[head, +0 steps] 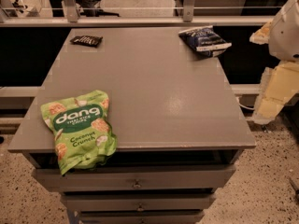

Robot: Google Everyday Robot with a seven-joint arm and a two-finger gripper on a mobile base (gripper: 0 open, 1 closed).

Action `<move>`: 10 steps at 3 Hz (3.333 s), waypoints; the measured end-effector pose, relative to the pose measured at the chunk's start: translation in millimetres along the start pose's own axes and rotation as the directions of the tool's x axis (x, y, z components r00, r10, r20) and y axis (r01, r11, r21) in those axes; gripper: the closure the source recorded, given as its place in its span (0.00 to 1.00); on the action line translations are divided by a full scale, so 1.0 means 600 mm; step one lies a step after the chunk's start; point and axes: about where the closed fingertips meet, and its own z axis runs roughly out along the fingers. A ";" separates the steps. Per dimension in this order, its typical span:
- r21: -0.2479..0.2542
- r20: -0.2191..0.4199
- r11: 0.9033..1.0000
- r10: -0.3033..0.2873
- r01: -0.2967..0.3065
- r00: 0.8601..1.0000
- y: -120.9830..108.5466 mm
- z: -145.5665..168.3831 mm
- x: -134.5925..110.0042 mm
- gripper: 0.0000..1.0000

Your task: Move blue chip bag near rxbar chocolate

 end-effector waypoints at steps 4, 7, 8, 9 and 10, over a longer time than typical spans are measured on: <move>0.068 0.243 0.990 0.106 -0.126 0.964 -0.123 0.078 -0.047 0.00; 0.128 0.464 0.906 0.305 -0.404 0.832 -0.421 0.271 -0.082 0.00; 0.098 0.482 0.865 0.391 -0.492 0.784 -0.474 0.317 -0.074 0.00; 0.059 0.494 0.829 0.460 -0.556 0.738 -0.505 0.354 -0.073 0.00; 0.051 0.517 0.818 0.470 -0.573 0.716 -0.521 0.366 -0.081 0.18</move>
Offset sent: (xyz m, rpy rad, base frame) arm 0.0011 0.0020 -0.0025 0.0325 0.0014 0.0006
